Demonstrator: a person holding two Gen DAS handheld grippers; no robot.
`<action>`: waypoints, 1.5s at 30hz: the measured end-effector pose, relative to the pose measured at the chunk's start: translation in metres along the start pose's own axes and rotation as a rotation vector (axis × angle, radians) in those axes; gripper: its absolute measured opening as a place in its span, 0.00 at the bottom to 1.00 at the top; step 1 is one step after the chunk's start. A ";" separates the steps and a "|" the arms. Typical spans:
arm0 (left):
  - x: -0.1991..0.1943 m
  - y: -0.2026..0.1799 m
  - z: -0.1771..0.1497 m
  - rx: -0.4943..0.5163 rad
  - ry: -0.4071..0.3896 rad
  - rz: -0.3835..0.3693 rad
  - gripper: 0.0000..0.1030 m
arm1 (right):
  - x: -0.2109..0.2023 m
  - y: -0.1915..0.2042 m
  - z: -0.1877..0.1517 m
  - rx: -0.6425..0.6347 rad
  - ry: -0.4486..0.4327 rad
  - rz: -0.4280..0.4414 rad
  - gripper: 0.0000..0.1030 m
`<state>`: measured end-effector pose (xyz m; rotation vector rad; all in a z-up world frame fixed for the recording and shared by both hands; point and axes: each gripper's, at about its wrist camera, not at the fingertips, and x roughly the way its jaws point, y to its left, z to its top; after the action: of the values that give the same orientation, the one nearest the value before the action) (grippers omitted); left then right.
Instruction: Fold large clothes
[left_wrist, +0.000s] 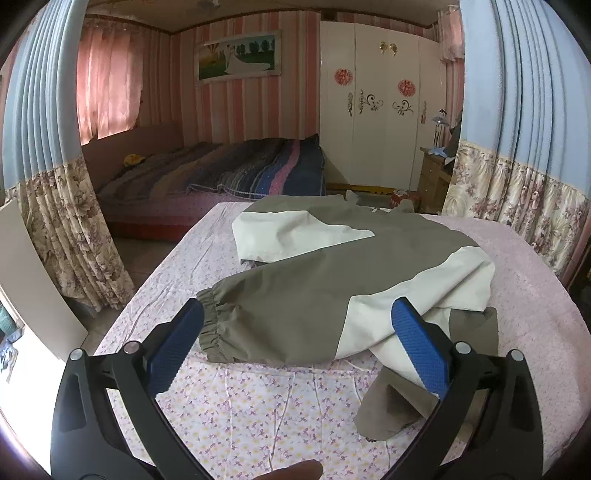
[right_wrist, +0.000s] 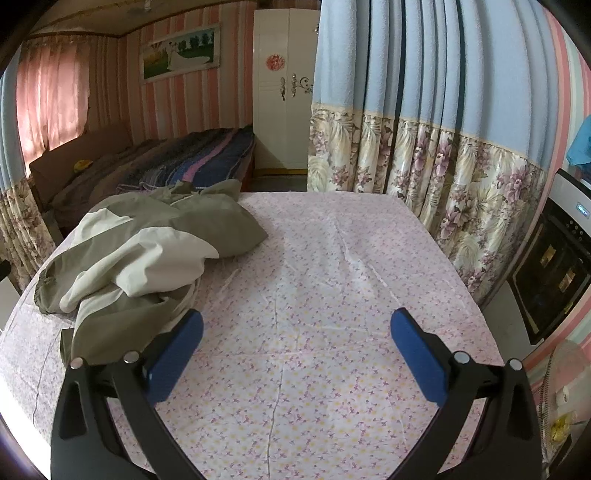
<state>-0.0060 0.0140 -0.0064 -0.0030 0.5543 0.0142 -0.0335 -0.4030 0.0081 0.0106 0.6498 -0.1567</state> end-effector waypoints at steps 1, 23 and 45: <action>0.000 0.000 -0.001 0.000 0.002 0.002 0.97 | 0.001 0.002 -0.001 -0.001 0.000 0.002 0.98; 0.003 0.005 -0.005 -0.008 0.008 0.012 0.97 | 0.001 0.004 -0.001 -0.002 0.004 0.008 0.98; 0.003 0.004 -0.005 -0.008 0.011 0.009 0.97 | 0.001 0.012 -0.001 -0.008 0.009 0.022 0.98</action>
<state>-0.0065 0.0183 -0.0123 -0.0088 0.5655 0.0250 -0.0314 -0.3916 0.0060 0.0109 0.6593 -0.1329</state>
